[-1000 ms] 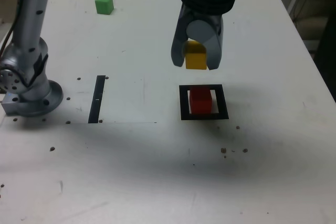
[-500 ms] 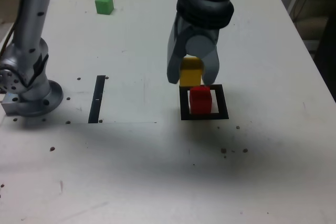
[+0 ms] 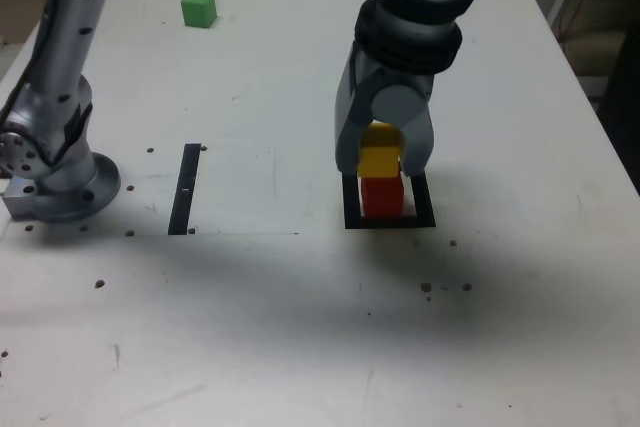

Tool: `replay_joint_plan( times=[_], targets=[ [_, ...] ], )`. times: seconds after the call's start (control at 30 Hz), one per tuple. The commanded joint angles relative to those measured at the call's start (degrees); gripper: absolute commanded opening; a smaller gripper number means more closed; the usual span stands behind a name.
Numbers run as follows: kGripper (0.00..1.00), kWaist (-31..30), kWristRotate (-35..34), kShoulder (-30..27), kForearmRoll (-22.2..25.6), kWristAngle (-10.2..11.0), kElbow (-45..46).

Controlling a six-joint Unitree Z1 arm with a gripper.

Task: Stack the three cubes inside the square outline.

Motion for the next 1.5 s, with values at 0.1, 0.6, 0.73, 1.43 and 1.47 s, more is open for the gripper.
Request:
replay_joint_plan(
  times=[0.1, 0.6, 0.73, 1.43, 1.47],
  targets=[
    [0.35, 0.0, 0.2, 1.2, -0.2, -0.1, -0.6],
    [0.8, 0.0, 1.1, 1.6, -2.0, 0.2, 0.2],
    [0.99, 0.0, 1.4, 1.5, -2.1, 0.1, 0.6],
    [0.99, 2.8, 2.6, -6.8, -1.7, 3.4, 6.8],
    [0.99, 3.1, 2.8, -7.4, -1.7, 3.7, 7.2]
  ],
)
